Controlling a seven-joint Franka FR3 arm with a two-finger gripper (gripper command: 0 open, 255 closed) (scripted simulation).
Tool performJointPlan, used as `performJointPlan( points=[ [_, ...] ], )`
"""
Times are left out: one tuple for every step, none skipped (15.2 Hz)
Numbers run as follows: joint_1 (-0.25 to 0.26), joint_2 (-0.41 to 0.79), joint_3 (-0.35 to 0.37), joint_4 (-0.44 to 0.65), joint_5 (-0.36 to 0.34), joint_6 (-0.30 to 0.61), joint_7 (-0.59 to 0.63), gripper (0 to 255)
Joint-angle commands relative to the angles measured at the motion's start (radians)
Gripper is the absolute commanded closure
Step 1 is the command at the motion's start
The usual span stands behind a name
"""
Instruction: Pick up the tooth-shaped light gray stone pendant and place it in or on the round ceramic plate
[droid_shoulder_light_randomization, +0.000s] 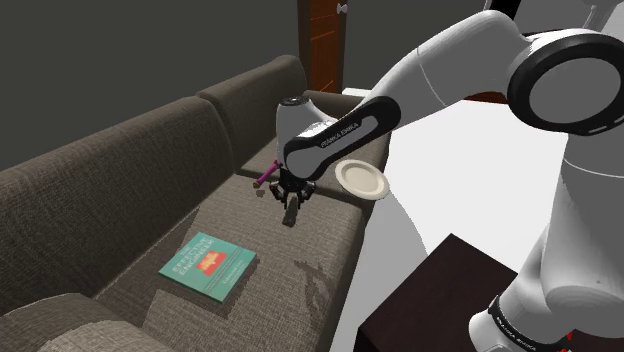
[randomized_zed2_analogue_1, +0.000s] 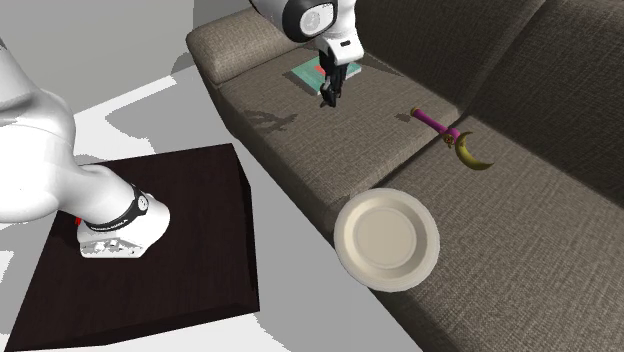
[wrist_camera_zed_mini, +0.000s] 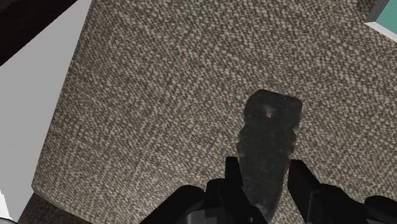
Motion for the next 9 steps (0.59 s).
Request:
performJointPlan(
  points=[
    [-0.001,-0.017,0.002,0.008,0.005,-0.026,-0.003,255],
    [-0.002,-0.025,0.002,0.013,0.006,-0.038,-0.004,255],
    [-0.002,-0.026,0.002,0.014,0.007,-0.040,-0.005,255],
    [-0.018,-0.035,-0.004,0.003,0.013,-0.038,-0.030,255],
    [-0.033,-0.042,-0.010,-0.006,0.019,-0.036,-0.055,255],
    [-0.049,-0.049,-0.017,-0.014,0.025,-0.034,-0.081,255],
    [-0.064,-0.056,-0.024,-0.021,0.031,-0.033,-0.107,255],
    [-0.079,-0.061,-0.031,-0.027,0.037,-0.033,-0.132,255],
    [-0.095,-0.065,-0.038,-0.031,0.043,-0.032,-0.158,255]
  ],
)
